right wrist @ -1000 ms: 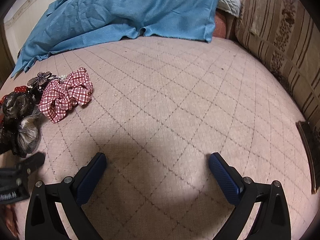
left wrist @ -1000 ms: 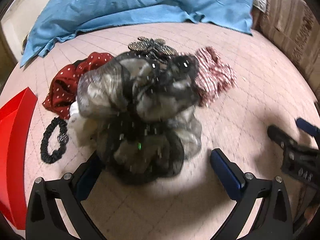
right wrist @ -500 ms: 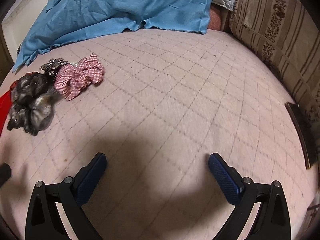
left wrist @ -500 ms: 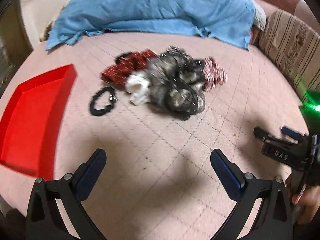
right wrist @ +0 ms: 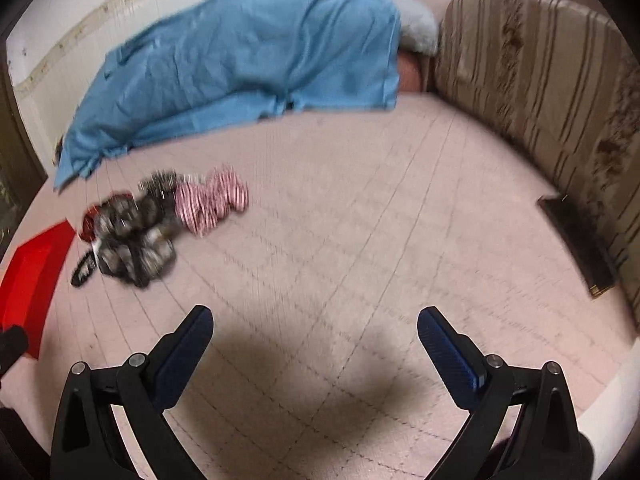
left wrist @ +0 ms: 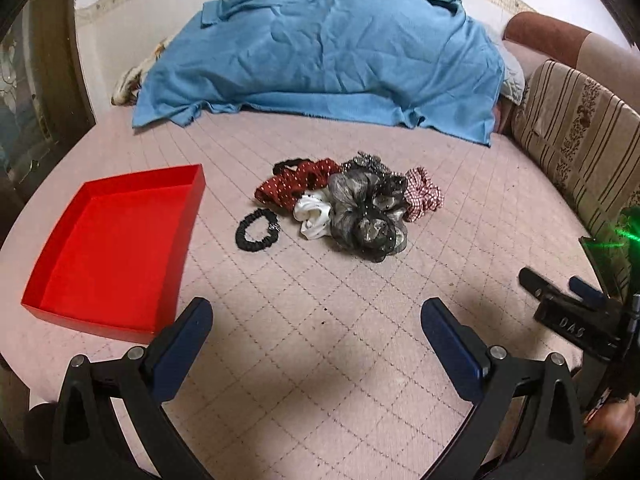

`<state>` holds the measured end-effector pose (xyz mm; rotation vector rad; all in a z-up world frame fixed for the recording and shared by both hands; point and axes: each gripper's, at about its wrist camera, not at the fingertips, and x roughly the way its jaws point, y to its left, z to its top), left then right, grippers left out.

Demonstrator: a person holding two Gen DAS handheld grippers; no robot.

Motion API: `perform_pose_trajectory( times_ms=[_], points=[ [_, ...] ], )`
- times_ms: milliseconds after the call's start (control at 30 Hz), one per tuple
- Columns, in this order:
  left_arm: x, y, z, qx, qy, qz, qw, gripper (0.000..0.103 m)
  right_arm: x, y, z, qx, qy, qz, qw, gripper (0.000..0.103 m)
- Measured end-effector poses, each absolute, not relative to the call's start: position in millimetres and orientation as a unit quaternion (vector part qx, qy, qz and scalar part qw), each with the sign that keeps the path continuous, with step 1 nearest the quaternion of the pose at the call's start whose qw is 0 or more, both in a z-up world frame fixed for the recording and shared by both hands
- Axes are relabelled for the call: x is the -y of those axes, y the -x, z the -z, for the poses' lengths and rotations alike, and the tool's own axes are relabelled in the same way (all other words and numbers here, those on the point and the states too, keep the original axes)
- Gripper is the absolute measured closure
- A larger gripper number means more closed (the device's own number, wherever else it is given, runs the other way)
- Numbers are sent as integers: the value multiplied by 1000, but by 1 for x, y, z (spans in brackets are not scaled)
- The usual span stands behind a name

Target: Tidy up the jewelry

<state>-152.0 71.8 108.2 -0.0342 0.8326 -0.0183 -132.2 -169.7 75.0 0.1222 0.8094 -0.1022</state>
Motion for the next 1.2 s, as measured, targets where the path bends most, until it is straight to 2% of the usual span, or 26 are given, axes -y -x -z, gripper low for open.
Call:
perform_pose_trajectory(
  times_ms=[167,400,700,1200],
  points=[
    [-77,163,-119,-388,24,6,921,0,167,146,-103,-341,-54,74,936,0],
    [-86,175,-134,-370,32,-7,928,0,161,156,-122,-314,-59,68,945,0],
    [-90,185,-142,-354,21,-11,935,0,152,159,-120,-324,-54,61,942,0],
    [-85,178,-132,-374,6,-13,927,0,148,154,-106,-346,-56,51,935,0]
  ],
)
